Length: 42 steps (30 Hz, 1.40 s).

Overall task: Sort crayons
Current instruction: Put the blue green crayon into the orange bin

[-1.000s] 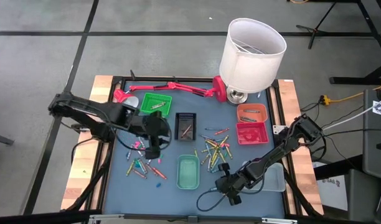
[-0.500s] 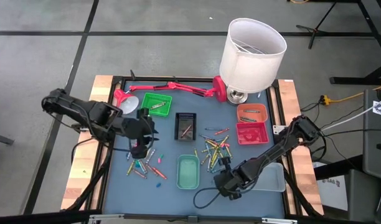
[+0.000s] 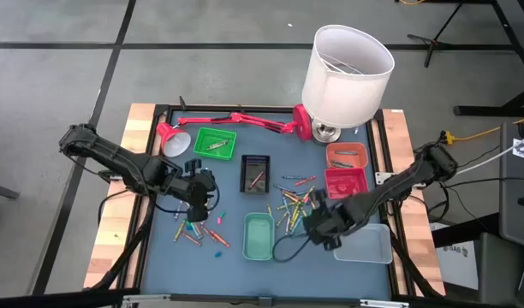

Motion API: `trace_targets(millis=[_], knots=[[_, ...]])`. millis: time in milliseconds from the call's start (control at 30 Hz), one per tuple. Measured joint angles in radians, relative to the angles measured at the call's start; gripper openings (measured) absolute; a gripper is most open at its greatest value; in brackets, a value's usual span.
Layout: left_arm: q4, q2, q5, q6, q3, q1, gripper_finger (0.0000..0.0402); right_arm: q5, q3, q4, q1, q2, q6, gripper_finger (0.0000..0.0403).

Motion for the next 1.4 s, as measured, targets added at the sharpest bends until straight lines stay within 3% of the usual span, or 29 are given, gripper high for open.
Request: trace_targets(millis=[200,400,733,1033,1167,1400], knots=[[0.025,0.000,0.001,-0.160,-0.112,0.000,0.0108,0.110,-0.001,-0.195,-0.056,-0.145,-0.001,0.0017],[0.113,0.000,0.002,-0.260,-0.206,0.000,0.0108,0.146,-0.102,-0.242,-0.157,-0.325,-0.008,0.0017],[0.238,0.003,0.005,-0.275,-0.242,0.000,0.0108,0.167,-0.349,-0.221,-0.486,-0.594,-0.120,0.0017],[0.244,0.003,0.005,-0.275,-0.242,0.000,0.0108,0.152,-0.494,-0.091,-0.746,-0.625,-0.297,0.0017],[0.254,0.003,0.005,-0.295,-0.242,0.000,0.0108,0.152,-0.516,-0.040,-0.815,-0.618,-0.335,0.0017],[0.256,0.003,0.042,-0.459,-0.242,-0.012,0.0108,0.152,-0.522,-0.016,-0.878,-0.615,-0.339,0.0030]])
